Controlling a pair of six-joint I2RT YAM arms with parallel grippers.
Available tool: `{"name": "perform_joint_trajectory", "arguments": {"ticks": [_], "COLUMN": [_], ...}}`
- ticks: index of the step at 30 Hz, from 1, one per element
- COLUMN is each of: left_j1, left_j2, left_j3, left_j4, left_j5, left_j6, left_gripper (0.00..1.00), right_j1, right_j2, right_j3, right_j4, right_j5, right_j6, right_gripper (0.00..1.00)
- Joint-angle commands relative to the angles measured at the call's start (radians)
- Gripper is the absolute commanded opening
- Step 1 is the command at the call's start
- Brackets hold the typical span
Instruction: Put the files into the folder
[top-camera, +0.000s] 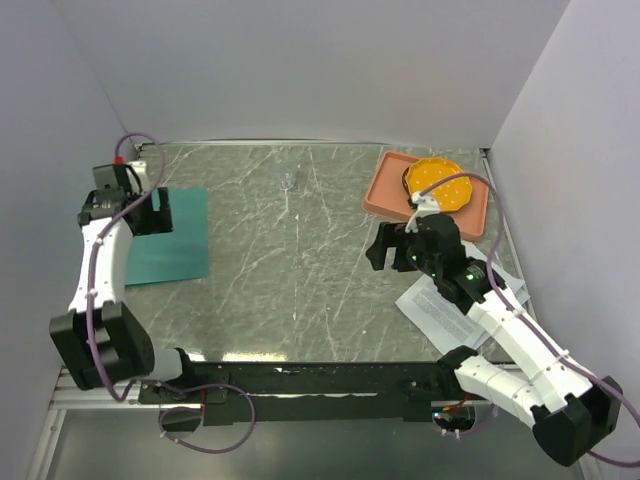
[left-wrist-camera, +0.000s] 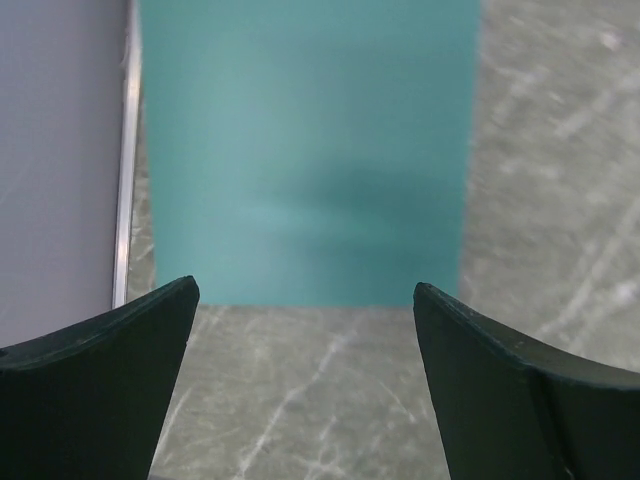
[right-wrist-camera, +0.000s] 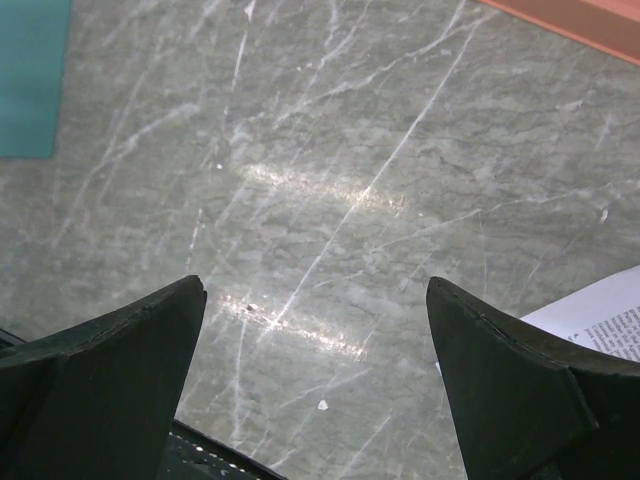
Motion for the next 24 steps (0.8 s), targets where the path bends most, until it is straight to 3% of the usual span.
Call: {"name": "perform_joint_trajectory", "arguments": {"ticks": [1, 10, 24], "left_j1": [0.129, 0.187, 0.227], "left_j2": [0.126, 0.404, 0.502], "left_j3": [0.049, 0.187, 0.161], "left_j4": [0.134, 0.222, 0.353], "left_j5": [0.049, 0.038, -0.038], "left_j6": [-0.032, -0.084, -0.109], "left_gripper": [0.96, 0.96, 0.96], "right_j1": [0.083, 0.230, 0.376], "right_j2": [0.057, 0.094, 0.128], "right_j3": [0.058, 0.089, 0.082], "right_j4": [0.005, 0.018, 0.015], "right_j5": [0.129, 0.257, 0.397], "right_j6": [-0.028, -0.053, -0.068], "right_gripper": [0.99, 0.97, 0.93]}}
